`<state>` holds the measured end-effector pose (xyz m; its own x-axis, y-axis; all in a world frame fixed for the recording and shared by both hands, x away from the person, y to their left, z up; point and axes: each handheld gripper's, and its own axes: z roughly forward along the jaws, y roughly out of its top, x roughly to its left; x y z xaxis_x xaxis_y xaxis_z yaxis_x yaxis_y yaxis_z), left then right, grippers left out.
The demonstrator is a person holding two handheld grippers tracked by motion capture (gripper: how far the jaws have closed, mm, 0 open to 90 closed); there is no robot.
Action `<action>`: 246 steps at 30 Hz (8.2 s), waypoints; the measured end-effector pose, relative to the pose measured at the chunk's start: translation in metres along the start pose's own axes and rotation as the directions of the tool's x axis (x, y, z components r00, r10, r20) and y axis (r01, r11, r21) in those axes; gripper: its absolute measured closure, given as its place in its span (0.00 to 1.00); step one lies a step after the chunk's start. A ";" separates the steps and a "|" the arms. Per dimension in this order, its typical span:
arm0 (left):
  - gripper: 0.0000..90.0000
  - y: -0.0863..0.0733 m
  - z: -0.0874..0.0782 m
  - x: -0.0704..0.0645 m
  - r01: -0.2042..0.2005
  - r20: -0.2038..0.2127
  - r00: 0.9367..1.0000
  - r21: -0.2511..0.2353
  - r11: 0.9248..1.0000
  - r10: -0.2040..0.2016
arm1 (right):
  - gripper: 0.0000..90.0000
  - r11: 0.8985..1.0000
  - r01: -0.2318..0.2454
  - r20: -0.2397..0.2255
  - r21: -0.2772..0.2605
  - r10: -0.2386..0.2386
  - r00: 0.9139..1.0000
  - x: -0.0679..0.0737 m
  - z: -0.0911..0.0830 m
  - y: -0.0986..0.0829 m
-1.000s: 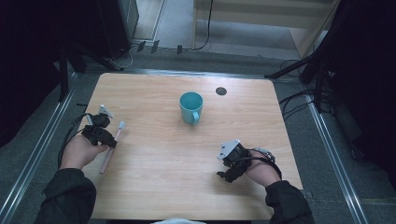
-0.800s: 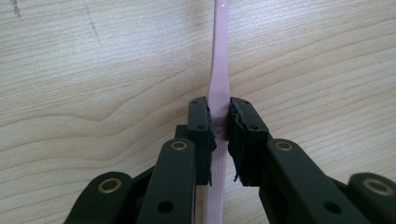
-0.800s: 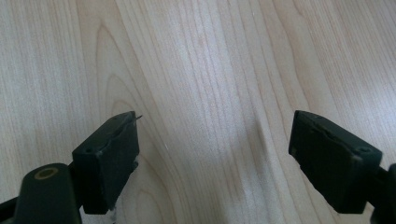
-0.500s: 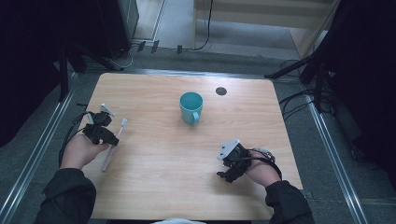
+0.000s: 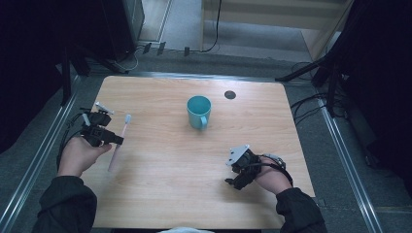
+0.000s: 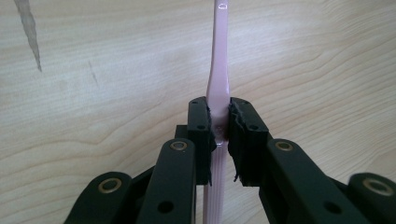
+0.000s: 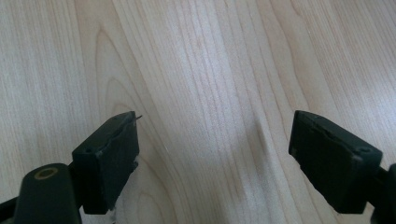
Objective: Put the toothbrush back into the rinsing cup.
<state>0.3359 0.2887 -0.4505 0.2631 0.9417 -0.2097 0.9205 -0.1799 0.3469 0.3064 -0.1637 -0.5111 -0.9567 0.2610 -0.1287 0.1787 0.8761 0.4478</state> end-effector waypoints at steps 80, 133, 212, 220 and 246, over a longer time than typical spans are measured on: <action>0.88 0.074 -0.028 -0.103 -0.199 0.092 0.957 -0.487 0.851 0.276 | 0.18 1.000 0.001 -0.026 -0.018 -0.002 1.000 0.000 0.001 0.004; 0.88 0.168 0.015 -0.170 -0.223 0.034 0.956 -0.560 0.798 0.290 | 0.18 0.999 0.016 -0.044 -0.029 -0.017 0.999 0.001 0.001 0.005; 0.71 0.117 0.067 -0.164 -0.269 0.048 0.944 -0.458 0.847 0.326 | 0.18 1.000 0.027 -0.060 -0.009 -0.027 0.998 0.002 0.005 0.005; 0.64 0.092 0.053 -0.150 -0.310 0.072 0.928 -0.389 0.867 0.364 | 0.18 1.000 0.018 -0.055 -0.008 -0.019 0.998 0.004 0.003 0.003; 0.49 0.017 0.048 -0.123 -0.340 0.093 0.917 -0.331 0.880 0.389 | 0.18 0.999 0.040 -0.073 -0.004 -0.040 0.996 0.000 0.010 0.014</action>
<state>0.3329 0.1564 -0.4623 0.6258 0.7669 -0.1422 0.6253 -0.3844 0.6791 0.3110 -0.1476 -0.5139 -0.9774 0.1950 -0.0814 0.1393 0.8842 0.4459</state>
